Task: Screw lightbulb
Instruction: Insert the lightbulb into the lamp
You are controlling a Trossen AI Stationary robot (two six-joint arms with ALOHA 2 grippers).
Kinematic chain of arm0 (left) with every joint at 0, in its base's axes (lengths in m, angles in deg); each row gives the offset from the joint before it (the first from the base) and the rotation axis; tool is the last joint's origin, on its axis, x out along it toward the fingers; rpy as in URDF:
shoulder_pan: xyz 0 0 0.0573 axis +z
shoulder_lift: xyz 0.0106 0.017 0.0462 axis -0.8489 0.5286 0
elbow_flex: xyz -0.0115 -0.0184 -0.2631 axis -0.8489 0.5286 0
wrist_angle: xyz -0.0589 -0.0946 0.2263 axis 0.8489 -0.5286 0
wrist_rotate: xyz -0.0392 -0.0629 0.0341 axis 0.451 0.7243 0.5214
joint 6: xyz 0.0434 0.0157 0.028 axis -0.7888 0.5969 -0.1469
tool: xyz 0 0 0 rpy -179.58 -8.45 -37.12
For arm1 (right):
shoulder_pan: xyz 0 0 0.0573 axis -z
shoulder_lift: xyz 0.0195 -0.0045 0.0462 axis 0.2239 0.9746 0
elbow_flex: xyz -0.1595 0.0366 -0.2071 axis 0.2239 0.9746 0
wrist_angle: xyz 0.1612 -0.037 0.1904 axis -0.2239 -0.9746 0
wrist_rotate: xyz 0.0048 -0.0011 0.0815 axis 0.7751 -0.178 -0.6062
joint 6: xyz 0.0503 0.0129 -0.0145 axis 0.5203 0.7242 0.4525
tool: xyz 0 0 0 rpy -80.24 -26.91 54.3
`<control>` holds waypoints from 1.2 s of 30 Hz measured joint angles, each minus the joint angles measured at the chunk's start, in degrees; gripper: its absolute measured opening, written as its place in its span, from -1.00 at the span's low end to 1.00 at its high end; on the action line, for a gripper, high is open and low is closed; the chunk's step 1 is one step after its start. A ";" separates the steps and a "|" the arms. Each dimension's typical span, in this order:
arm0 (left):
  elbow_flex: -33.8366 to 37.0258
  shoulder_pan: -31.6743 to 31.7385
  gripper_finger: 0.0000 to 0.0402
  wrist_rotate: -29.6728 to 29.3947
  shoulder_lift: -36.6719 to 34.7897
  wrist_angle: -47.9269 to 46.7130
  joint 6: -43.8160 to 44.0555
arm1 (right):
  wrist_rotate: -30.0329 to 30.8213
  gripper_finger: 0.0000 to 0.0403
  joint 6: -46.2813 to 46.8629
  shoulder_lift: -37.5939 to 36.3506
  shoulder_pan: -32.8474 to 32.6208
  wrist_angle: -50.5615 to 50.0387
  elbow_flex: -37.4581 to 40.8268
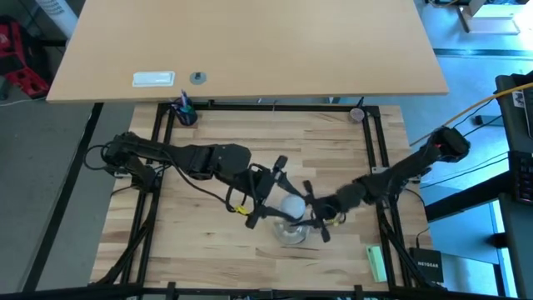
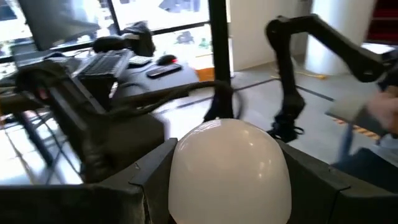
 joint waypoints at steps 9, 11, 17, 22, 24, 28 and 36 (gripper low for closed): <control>-0.07 1.95 0.10 4.71 -0.04 -2.28 -0.90 | -27.58 -0.31 -1.23 0.63 12.16 0.88 -0.01; -0.07 2.07 0.10 4.69 -0.04 -2.30 -0.26 | -26.88 -0.31 -0.31 0.63 12.17 0.88 -0.04; -0.04 2.34 0.10 1.70 -0.11 -2.67 1.67 | -22.75 -0.16 6.81 -0.12 12.05 -2.15 -0.48; -0.04 2.01 0.10 -4.01 -0.09 -2.26 3.26 | -12.90 0.48 14.88 -6.85 10.96 -11.62 -0.79; -0.07 1.68 0.10 -6.07 -0.09 -2.20 3.52 | -6.79 0.61 16.77 -10.83 9.29 -17.78 -0.75; -0.04 1.17 0.10 -9.65 -0.07 -1.73 3.61 | 6.14 0.66 22.15 -17.01 3.05 -25.57 -0.76; -0.04 1.16 0.10 -15.24 -0.04 -1.23 4.97 | 30.72 0.41 26.98 -9.59 -12.21 -21.60 -0.57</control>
